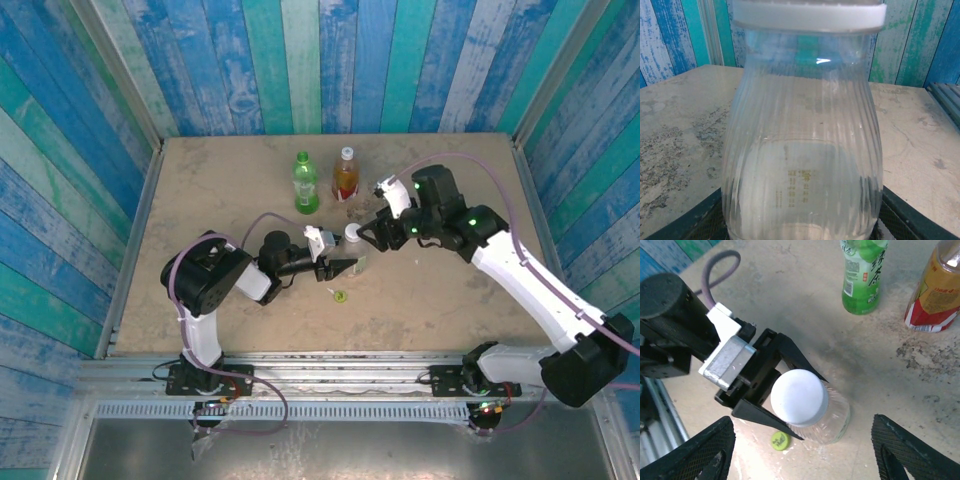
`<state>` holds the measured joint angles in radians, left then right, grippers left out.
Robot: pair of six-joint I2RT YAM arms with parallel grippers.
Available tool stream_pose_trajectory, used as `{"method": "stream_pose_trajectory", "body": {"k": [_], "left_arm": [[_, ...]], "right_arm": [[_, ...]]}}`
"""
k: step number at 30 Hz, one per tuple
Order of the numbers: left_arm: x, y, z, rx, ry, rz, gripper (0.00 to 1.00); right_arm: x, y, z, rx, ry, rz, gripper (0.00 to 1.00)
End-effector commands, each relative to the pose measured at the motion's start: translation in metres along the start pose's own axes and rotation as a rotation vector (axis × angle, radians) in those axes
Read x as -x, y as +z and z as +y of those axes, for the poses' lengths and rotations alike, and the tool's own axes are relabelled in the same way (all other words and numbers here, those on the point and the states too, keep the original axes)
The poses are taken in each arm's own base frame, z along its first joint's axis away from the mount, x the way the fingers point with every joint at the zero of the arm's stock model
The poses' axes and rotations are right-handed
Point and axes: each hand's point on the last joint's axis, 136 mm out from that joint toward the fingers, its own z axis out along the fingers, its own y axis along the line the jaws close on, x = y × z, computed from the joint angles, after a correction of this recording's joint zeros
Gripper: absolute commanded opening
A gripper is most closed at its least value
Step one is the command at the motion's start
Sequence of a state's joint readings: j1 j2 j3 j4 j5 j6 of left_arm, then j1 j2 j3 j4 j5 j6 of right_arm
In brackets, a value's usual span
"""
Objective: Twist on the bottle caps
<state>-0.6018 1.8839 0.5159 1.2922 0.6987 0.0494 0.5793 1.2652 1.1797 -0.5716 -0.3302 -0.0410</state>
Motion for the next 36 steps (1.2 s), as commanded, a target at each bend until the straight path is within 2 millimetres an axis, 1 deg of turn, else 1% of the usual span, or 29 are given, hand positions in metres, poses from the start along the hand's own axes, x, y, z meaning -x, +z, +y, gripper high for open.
{"method": "stream_pose_trajectory", "body": {"k": [1, 3, 6, 9, 13, 15, 18, 19, 24, 26, 30, 33, 36], "left_arm": [[-0.027, -0.004, -0.009, -0.032, -0.083, 0.097, 0.63], [-0.028, -0.003, -0.009, -0.032, -0.085, 0.101, 0.63], [-0.029, -0.003, -0.008, -0.030, -0.085, 0.105, 0.63], [-0.029, -0.003, -0.008, -0.030, -0.087, 0.106, 0.63], [-0.028, -0.003, -0.008, -0.025, -0.085, 0.104, 0.64], [-0.028, -0.003, -0.007, -0.023, -0.082, 0.103, 0.64], [-0.027, -0.004, -0.005, -0.005, -0.078, 0.096, 0.67], [-0.026, -0.004, -0.003, 0.004, -0.077, 0.090, 0.68], [-0.012, -0.005, -0.001, 0.025, -0.063, 0.003, 0.80], [-0.010, -0.003, 0.002, 0.039, -0.063, -0.017, 0.83], [-0.006, -0.001, 0.006, 0.072, -0.058, -0.053, 0.83], [-0.005, 0.002, 0.005, 0.072, -0.051, -0.065, 0.83], [-0.007, 0.007, 0.004, 0.063, -0.050, -0.059, 0.80]], "right_arm": [[-0.001, 0.013, 0.005, -0.060, -0.139, 0.045, 0.75], [-0.002, 0.021, 0.005, -0.095, -0.181, 0.065, 0.73], [-0.003, 0.031, 0.004, -0.106, -0.196, 0.094, 0.70], [-0.003, 0.040, 0.004, -0.110, -0.204, 0.112, 0.65], [-0.005, 0.046, 0.004, -0.104, -0.201, 0.130, 0.55], [-0.008, 0.048, 0.002, -0.109, -0.195, 0.142, 0.49], [-0.009, 0.050, 0.003, -0.105, -0.177, 0.149, 0.41], [-0.009, 0.050, 0.003, -0.102, -0.170, 0.150, 0.40], [-0.010, 0.052, 0.003, -0.104, -0.116, 0.146, 0.36], [-0.011, 0.053, 0.003, -0.107, -0.094, 0.142, 0.35], [-0.014, 0.055, 0.002, -0.111, -0.059, 0.141, 0.34], [-0.015, 0.054, 0.001, -0.116, -0.045, 0.139, 0.34], [-0.016, 0.054, 0.000, -0.118, -0.041, 0.137, 0.34]]}}
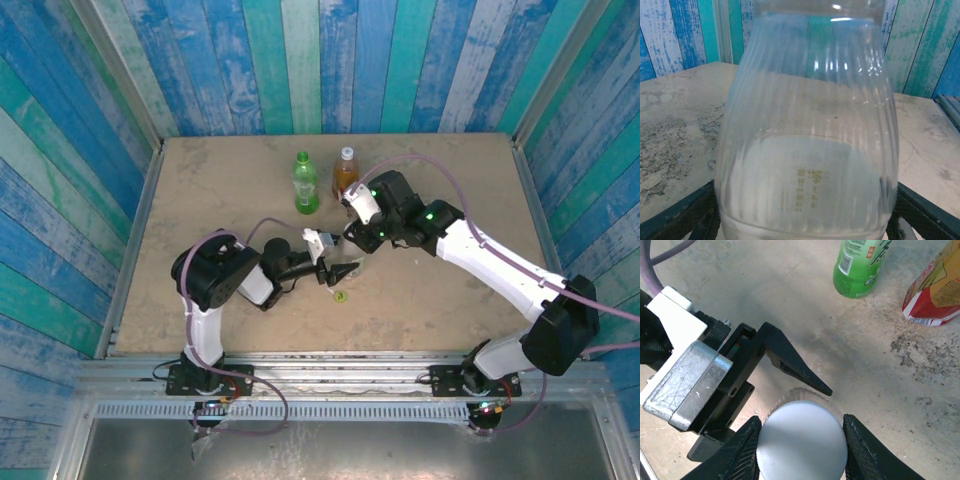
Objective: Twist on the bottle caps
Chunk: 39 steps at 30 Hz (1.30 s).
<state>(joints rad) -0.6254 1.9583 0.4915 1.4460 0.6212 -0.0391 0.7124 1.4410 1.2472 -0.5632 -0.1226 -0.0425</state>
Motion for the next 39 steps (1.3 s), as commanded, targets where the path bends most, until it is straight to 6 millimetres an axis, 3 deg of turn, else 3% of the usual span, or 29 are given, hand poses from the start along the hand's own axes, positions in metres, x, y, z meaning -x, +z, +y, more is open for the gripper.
{"method": "stream_pose_trajectory", "body": {"k": [1, 12, 19, 25, 29, 39], "left_arm": [[-0.003, 0.007, 0.002, 0.005, 0.002, -0.017, 0.79], [-0.003, 0.008, 0.001, -0.010, -0.001, -0.015, 0.62], [0.000, 0.004, -0.001, 0.001, 0.038, 0.013, 0.58], [0.003, -0.006, -0.005, 0.014, 0.137, 0.082, 0.58], [0.016, -0.015, -0.003, 0.056, 0.220, 0.108, 0.58], [0.031, -0.026, -0.014, 0.137, 0.505, 0.278, 0.59]], "right_arm": [[-0.007, 0.003, -0.001, -0.006, 0.033, 0.018, 0.34], [-0.007, 0.002, 0.002, 0.006, 0.040, 0.016, 0.36], [0.013, -0.028, 0.023, 0.108, -0.042, -0.083, 0.53], [0.010, -0.066, 0.030, 0.106, -0.215, -0.169, 0.60], [0.001, -0.089, 0.048, 0.171, -0.384, -0.214, 0.61], [-0.025, -0.104, 0.061, 0.167, -0.833, -0.158, 0.62]]}}
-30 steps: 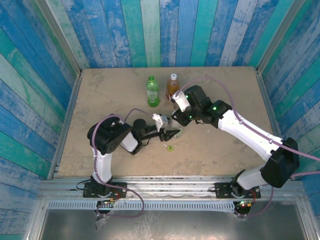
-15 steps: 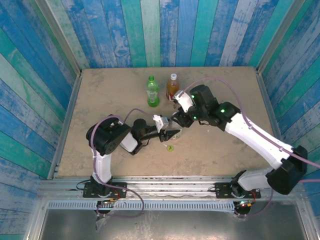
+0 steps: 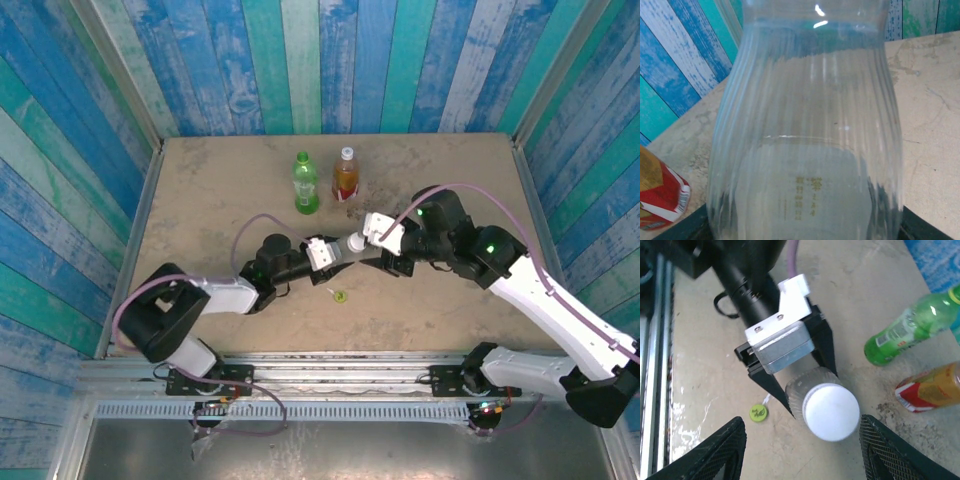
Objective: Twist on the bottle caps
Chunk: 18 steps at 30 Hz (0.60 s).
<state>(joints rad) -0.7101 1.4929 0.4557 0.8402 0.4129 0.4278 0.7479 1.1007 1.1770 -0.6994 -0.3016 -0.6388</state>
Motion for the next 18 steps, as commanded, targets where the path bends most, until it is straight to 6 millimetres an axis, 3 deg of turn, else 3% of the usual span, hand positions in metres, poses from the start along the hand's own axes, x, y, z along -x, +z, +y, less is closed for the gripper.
{"method": "stream_pose_trajectory", "body": {"k": [1, 7, 18], "left_arm": [[-0.003, -0.009, 0.001, 0.043, 0.148, 0.107, 0.59], [0.015, -0.022, -0.002, 0.047, 0.203, 0.072, 0.59], [0.017, -0.022, -0.012, -0.005, 0.216, 0.062, 0.59]], "right_arm": [[-0.005, -0.005, 0.014, 0.048, -0.215, 0.044, 0.62], [-0.017, 0.002, 0.019, 0.078, -0.331, 0.150, 0.60], [-0.022, 0.015, 0.008, 0.050, -0.395, 0.223, 0.58]]}}
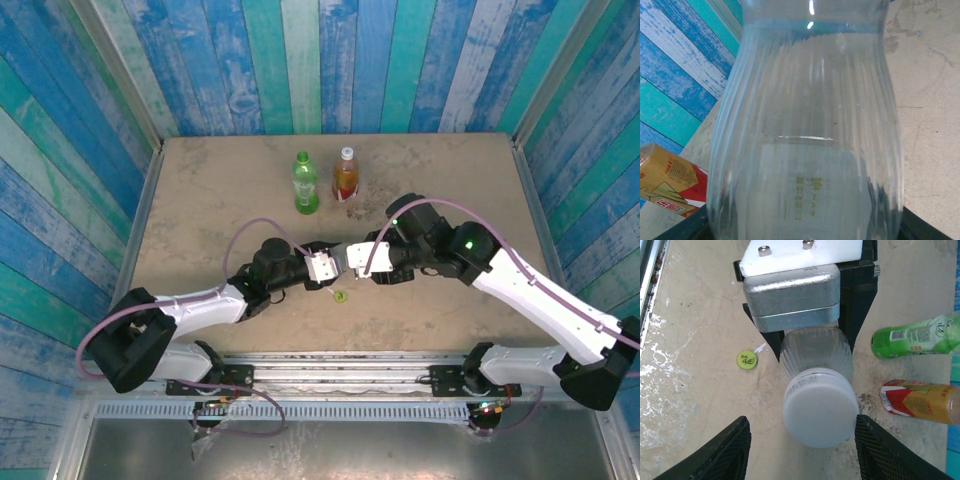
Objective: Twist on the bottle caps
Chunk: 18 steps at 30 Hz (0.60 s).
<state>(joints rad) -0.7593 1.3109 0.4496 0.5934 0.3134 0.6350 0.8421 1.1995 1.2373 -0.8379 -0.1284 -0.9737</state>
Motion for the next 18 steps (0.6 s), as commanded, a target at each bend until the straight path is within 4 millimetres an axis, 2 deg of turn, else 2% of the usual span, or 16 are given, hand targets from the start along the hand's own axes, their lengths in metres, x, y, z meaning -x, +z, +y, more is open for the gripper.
{"method": "stream_pose_trajectory", "body": {"k": [1, 5, 10, 18], "left_arm": [[0.008, -0.004, -0.002, -0.013, 0.023, -0.023, 0.59], [0.009, -0.005, -0.002, -0.010, 0.020, -0.024, 0.59], [0.008, -0.005, -0.002, -0.013, 0.019, -0.021, 0.59], [0.010, -0.005, -0.002, -0.017, 0.016, -0.028, 0.59]], "right_arm": [[0.002, -0.003, -0.005, -0.006, -0.032, 0.013, 0.57], [0.003, 0.004, -0.005, 0.010, -0.034, 0.016, 0.54], [0.003, 0.005, -0.007, 0.012, -0.025, 0.019, 0.46], [0.001, 0.011, -0.007, 0.012, -0.025, 0.032, 0.51]]}}
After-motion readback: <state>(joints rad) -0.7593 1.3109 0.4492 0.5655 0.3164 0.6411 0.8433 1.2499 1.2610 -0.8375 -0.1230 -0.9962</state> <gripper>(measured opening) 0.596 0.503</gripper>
